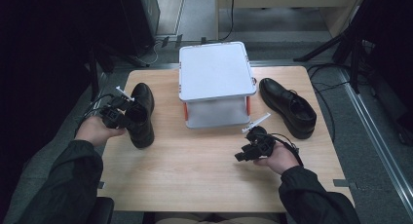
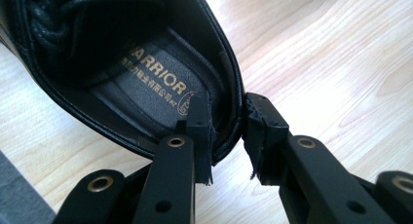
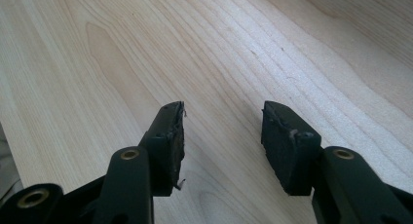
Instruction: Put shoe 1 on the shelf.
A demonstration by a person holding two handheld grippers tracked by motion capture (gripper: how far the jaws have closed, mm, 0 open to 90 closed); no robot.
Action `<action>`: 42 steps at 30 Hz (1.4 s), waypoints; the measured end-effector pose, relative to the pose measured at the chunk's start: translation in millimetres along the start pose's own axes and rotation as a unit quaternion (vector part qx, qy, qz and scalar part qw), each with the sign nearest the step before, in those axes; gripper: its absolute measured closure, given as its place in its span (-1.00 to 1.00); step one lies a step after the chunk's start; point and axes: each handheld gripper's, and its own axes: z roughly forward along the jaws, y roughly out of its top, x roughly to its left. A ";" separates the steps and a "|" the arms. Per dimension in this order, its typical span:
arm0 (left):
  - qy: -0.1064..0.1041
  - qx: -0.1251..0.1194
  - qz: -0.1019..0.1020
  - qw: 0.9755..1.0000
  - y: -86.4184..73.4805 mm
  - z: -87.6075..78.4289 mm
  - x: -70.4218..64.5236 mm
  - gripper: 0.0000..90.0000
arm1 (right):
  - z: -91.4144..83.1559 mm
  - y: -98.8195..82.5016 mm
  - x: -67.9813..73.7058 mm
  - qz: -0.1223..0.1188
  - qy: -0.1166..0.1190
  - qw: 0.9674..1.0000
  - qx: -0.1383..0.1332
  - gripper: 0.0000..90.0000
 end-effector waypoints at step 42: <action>0.048 -0.051 -0.199 0.978 -2.4 1.1 54.4 0.45 | -1.9 -1.5 -0.5 0.001 0.002 1.000 -0.001 0.13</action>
